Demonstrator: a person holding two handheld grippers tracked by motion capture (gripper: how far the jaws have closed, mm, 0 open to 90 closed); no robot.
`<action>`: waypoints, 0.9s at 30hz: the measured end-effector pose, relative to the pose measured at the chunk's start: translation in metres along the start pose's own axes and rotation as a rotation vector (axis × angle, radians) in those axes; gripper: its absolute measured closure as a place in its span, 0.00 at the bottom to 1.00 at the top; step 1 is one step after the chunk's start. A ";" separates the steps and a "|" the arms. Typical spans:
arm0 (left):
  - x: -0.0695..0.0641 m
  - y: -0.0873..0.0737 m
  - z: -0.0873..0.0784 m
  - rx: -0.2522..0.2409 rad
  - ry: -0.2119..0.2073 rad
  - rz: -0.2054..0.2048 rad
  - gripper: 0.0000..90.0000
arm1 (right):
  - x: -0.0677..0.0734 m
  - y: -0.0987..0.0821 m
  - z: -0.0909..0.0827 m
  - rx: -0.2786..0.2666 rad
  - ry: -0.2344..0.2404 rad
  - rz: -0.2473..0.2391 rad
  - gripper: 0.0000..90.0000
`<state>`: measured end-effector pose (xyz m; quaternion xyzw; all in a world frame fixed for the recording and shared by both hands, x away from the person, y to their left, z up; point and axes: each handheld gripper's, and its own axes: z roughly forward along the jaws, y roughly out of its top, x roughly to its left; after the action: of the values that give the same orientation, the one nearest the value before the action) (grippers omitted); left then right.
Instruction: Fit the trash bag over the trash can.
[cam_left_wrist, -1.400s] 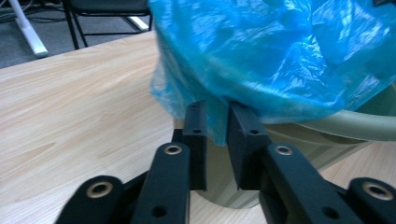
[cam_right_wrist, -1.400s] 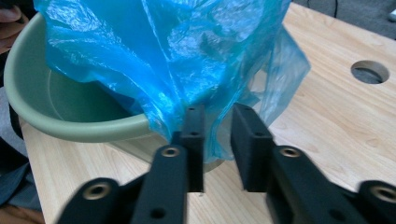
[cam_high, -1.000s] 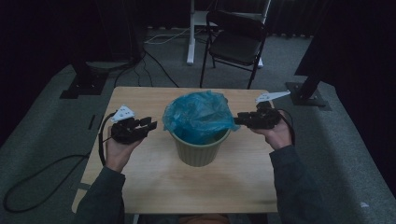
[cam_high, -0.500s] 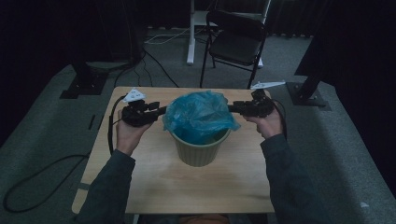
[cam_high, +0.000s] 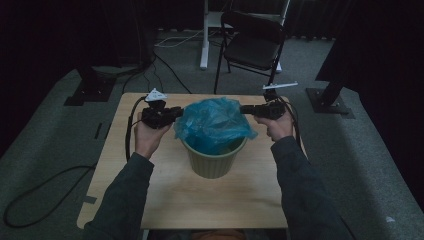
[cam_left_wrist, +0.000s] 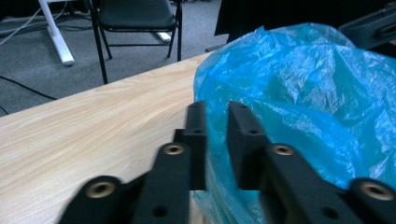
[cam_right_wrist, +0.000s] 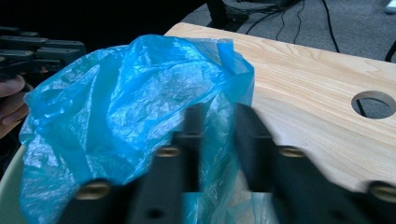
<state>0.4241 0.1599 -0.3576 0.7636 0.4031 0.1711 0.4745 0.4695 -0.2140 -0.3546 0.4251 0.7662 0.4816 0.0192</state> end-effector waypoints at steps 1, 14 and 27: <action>0.000 0.001 -0.001 -0.009 0.002 0.003 0.97 | -0.001 0.001 0.000 -0.008 0.008 0.008 0.96; -0.009 0.005 -0.009 -0.050 0.009 0.038 0.99 | 0.002 0.005 -0.001 -0.028 -0.003 -0.013 0.68; -0.011 0.005 -0.006 -0.044 0.002 0.046 0.98 | 0.004 0.008 0.010 0.016 -0.042 -0.023 1.00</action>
<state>0.4156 0.1533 -0.3489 0.7619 0.3821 0.1914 0.4868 0.4764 -0.2024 -0.3518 0.4262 0.7744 0.4661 0.0373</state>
